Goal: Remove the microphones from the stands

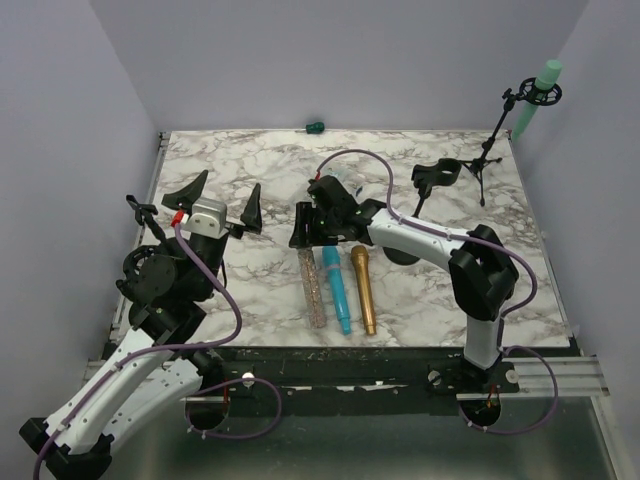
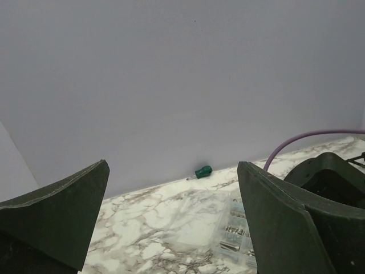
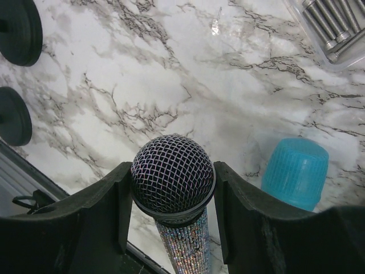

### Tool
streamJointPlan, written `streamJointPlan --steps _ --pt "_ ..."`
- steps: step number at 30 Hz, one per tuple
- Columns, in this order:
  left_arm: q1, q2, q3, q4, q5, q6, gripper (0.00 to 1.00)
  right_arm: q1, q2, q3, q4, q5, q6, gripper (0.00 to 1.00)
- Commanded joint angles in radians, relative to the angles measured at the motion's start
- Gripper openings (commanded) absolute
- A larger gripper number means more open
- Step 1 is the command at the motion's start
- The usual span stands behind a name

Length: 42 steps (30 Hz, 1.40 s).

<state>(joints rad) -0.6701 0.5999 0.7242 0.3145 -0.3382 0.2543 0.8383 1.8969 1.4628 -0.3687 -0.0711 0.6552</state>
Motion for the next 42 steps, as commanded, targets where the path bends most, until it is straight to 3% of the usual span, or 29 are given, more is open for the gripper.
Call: streamJointPlan --steps 1,10,25,42 --pt "-0.006 0.007 -0.011 0.033 -0.031 0.017 0.99 0.006 0.033 0.026 0.010 0.065 0.045 0.08" --pt "-0.006 0.021 -0.017 0.041 -0.031 0.019 0.99 0.011 0.075 -0.014 0.061 0.191 0.170 0.13" --pt "-0.007 0.035 -0.022 0.047 -0.030 0.022 0.99 0.037 0.146 -0.033 0.070 0.265 0.189 0.21" --pt "-0.007 0.042 -0.021 0.049 -0.033 0.025 0.98 0.050 0.146 -0.060 0.103 0.289 0.201 0.46"
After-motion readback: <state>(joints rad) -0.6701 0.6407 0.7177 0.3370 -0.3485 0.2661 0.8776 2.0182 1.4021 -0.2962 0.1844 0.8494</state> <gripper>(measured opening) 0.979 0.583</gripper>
